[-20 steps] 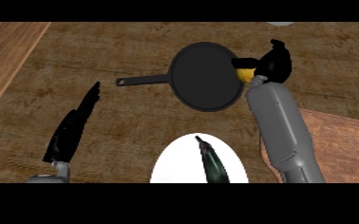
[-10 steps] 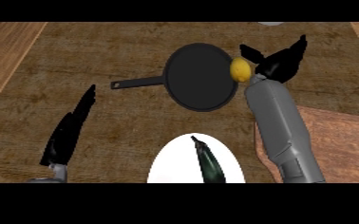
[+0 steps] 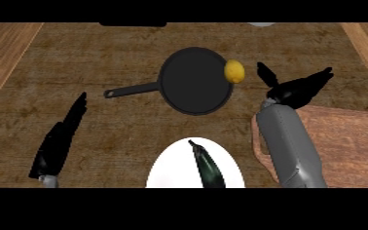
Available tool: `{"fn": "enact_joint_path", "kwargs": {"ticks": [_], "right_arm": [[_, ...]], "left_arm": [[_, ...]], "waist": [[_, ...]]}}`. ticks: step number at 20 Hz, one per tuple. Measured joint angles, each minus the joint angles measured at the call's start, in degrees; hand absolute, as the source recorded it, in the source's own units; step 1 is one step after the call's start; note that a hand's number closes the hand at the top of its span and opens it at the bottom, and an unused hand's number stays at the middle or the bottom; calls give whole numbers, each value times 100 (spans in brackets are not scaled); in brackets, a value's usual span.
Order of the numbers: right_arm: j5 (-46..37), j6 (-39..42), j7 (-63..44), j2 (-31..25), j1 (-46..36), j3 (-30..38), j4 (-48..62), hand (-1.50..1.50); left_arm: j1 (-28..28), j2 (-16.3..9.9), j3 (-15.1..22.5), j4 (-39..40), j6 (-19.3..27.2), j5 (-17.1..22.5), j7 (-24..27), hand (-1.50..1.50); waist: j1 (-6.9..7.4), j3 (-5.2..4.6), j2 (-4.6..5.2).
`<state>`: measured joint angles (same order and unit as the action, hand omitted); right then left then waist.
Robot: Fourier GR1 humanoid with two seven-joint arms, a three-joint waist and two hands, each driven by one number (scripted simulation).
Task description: Pick the lemon from the cutting board and place it in the pan
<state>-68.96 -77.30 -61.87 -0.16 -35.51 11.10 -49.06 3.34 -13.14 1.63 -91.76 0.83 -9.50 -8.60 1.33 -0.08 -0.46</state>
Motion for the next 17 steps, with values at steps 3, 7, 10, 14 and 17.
{"fn": "enact_joint_path", "kwargs": {"ticks": [3,7,10,14,17], "right_arm": [[-159,-171,-208,3,543,-403,-324,-150],[-328,-310,-410,9,1358,-848,-972,-150],[-399,-419,-509,11,2156,-1269,-1548,-150],[-548,-472,-636,13,3174,-1816,-2500,-150],[-693,-501,-681,15,4011,-2232,-3345,-150]], "left_arm": [[35,-28,-59,-26,1,15,-43,0],[168,-23,-109,-39,34,21,-39,0],[252,-17,-156,-51,79,18,-1,0],[332,-33,-229,-24,80,50,118,0],[398,-39,-270,-75,83,75,118,0]], "waist": [[-90,-4,-37],[-226,-11,-82],[-307,-13,-99],[-383,-16,-92],[-431,-16,-85]]}}
